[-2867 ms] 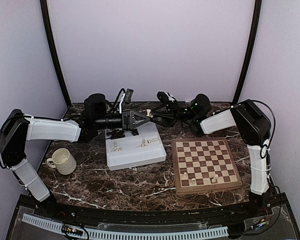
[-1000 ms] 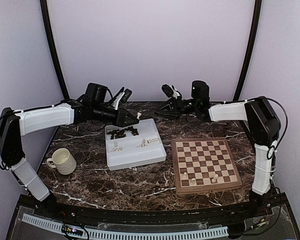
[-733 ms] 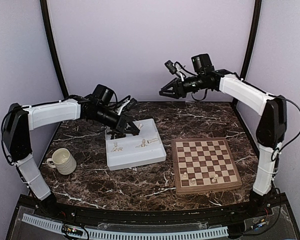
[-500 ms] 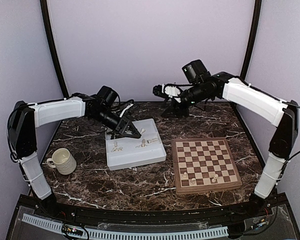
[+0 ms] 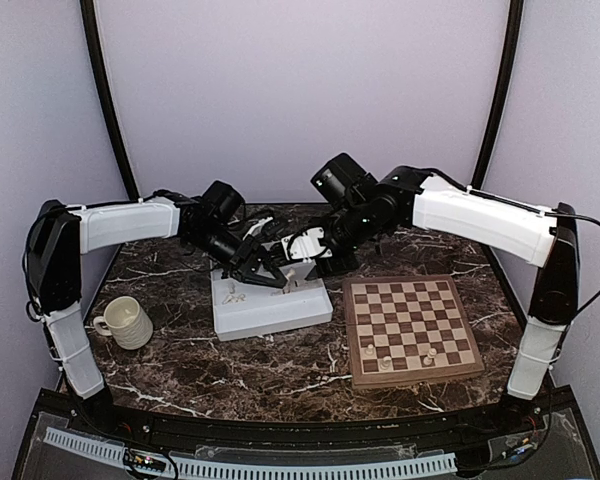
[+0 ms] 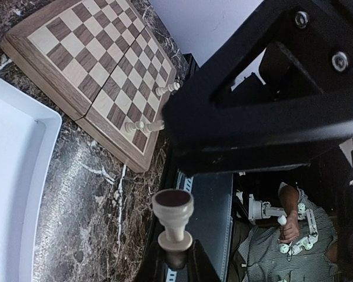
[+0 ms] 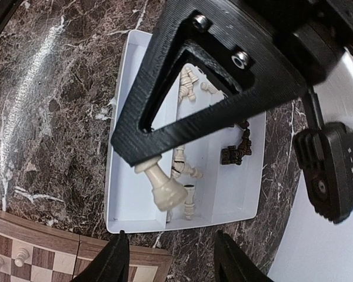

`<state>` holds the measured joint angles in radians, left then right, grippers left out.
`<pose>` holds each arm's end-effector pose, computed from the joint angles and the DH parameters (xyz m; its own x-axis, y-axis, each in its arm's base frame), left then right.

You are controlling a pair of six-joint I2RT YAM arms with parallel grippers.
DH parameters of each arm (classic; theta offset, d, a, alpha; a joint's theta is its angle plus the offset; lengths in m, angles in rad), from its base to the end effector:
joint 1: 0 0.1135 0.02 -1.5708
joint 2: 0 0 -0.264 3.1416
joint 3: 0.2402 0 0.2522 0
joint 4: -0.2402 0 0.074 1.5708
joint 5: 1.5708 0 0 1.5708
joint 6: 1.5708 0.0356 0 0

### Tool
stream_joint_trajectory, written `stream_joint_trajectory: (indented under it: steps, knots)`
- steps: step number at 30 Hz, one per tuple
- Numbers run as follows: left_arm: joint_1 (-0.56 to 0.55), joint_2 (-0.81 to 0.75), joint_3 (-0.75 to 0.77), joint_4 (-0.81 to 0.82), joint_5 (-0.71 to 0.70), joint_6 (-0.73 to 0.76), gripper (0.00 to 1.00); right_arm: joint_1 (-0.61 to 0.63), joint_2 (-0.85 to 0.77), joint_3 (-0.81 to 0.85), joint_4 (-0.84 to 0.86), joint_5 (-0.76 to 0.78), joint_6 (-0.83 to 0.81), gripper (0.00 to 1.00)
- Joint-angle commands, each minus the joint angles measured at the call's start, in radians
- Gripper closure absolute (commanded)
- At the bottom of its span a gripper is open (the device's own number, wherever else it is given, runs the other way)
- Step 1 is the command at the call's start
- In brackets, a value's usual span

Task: Set up the chess pieces on the board
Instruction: Pass from the left arm to the right

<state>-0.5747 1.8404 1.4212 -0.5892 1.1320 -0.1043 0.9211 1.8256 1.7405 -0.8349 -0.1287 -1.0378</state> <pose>0.3065 -0.2369 0.2477 -0.7724 0.4476 -0.4506 0.5587 0.1416 -0.8172 0.2395 0.3228 0.3210 0.4761 -0.7853 -0.3958 -0.8397 -0.2722 -0.4699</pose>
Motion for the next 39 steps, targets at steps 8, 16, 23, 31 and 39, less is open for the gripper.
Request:
stream_joint_trajectory:
  steps: [8, 16, 23, 31, 39]
  knots:
    - [-0.043, 0.017, 0.027, -0.063, 0.108, 0.018, 0.99, 0.097, 0.041, -0.006, -0.001, 0.105, -0.067, 0.56]
    - [-0.042, 0.020, 0.043, -0.073, 0.113, 0.028, 0.99, 0.113, 0.034, -0.039, -0.019, 0.126, -0.084, 0.88]
    - [-0.036, -0.034, 0.058, -0.072, -0.027, 0.040, 0.83, 0.047, 0.002, -0.034, -0.018, 0.046, 0.032, 0.97]
    - [-0.028, -0.337, -0.259, 0.627, -0.358, -0.307, 0.64, -0.158, -0.120, -0.147, 0.124, -0.393, 0.409, 0.98]
    - [-0.149, -0.405, -0.309, 0.832, -0.674, -0.198, 0.52, -0.282, -0.148, -0.265, 0.336, -0.753, 0.754, 0.97]
